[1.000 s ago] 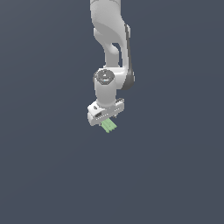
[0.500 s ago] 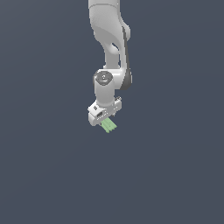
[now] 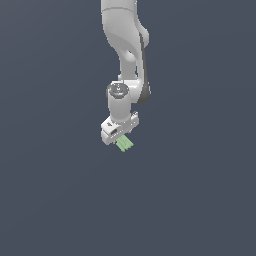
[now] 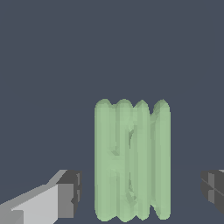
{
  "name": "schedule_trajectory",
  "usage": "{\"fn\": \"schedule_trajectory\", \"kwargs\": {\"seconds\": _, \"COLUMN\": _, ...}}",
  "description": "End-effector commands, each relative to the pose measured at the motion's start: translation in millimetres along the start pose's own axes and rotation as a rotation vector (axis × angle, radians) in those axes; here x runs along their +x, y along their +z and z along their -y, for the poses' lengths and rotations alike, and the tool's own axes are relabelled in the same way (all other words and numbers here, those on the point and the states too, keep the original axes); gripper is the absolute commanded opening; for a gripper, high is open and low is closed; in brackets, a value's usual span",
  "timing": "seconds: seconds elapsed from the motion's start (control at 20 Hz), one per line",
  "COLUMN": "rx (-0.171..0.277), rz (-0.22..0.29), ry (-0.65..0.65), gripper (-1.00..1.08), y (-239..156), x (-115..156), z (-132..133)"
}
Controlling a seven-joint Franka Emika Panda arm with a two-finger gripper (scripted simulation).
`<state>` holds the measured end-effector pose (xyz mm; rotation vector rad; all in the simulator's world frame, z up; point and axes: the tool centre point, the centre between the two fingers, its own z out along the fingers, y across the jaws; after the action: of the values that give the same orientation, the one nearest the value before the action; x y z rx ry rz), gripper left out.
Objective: Pick up the object and move it to a goal position.
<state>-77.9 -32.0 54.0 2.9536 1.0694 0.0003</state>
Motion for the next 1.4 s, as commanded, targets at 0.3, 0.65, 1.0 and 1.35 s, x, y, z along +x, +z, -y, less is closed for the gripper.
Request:
{"fn": "schedule_trajectory", "kwargs": {"seconds": 0.3, "rx": 0.0, "rz": 0.0, "ry": -0.003, "gripper": 1.0, "y": 34.8, "x": -1.0, "z": 1.1}}
{"fn": "schedule_trajectory", "kwargs": {"seconds": 0.65, "rx": 0.0, "rz": 0.0, "ry": -0.004, "gripper": -1.0, "y": 44.1, "x": -0.7, "z": 0.5}}
{"fn": "schedule_trajectory", "kwargs": {"seconds": 1.0, "rx": 0.0, "rz": 0.0, "ry": -0.004, "gripper": -1.0, "y": 44.1, "x": -0.7, "z": 0.5}}
{"fn": "schedule_trajectory", "kwargs": {"seconds": 1.35, "rx": -0.001, "rz": 0.0, "ry": -0.004, "gripper": -1.0, "y": 38.6, "x": 0.6, "z": -0.1}}
